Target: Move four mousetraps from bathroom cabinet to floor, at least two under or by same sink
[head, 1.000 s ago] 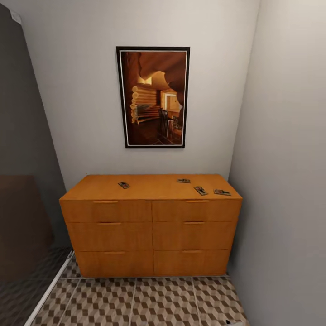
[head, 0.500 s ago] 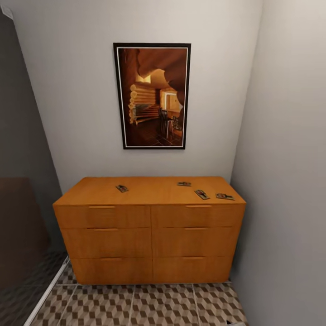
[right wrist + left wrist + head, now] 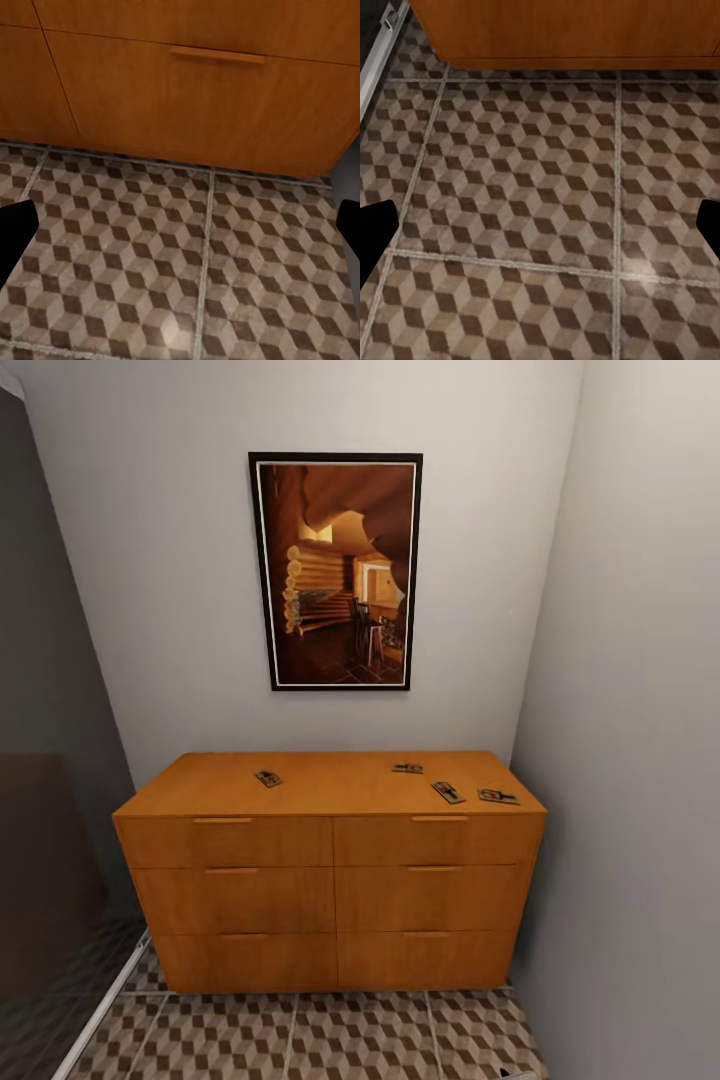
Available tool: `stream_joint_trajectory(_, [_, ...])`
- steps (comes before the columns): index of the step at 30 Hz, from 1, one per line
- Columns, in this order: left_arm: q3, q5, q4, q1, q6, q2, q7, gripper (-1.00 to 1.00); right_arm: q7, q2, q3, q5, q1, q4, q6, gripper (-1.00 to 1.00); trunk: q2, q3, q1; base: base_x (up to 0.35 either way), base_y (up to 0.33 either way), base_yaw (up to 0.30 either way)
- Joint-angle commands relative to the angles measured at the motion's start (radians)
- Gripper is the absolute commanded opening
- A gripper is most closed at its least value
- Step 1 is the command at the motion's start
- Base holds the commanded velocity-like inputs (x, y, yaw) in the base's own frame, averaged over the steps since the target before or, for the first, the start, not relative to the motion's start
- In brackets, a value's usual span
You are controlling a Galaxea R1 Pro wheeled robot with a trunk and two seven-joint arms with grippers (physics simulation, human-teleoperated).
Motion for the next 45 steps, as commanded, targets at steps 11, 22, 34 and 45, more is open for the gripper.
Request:
stream_joint_trajectory(11, [-0.002, 0.001, -0.001, 0.000, -0.002, 0.000, 0.003, 1.00, 0.002, 0.000, -0.002, 0.006, 0.000, 0.000, -0.003, 1.00, -0.001, -0.001, 0.000, 0.000, 0.000, 0.000])
stream_joint_trajectory(22, [-0.004, 0.001, 0.042, 0.000, -0.033, 0.000, 0.002, 1.00, 0.001, 0.001, -0.006, 0.007, 0.000, -0.007, -0.003, 1.00, -0.001, -0.001, 0.000, 0.000, 0.000, 0.000])
stream_joint_trajectory(34, [-0.003, 0.001, 0.070, 0.000, -0.043, 0.000, 0.002, 1.00, -0.096, 0.000, -0.007, 0.008, 0.000, -0.131, 0.050, 1.00, -0.001, -0.001, 0.000, 0.000, 0.000, 0.000])
stream_joint_trajectory(45, [-0.002, 0.001, 0.076, 0.000, -0.043, 0.000, 0.002, 1.00, -0.110, 0.000, -0.007, 0.008, 0.000, -0.482, 0.394, 1.00, -0.001, -0.001, 0.000, 0.000, 0.000, 0.000])
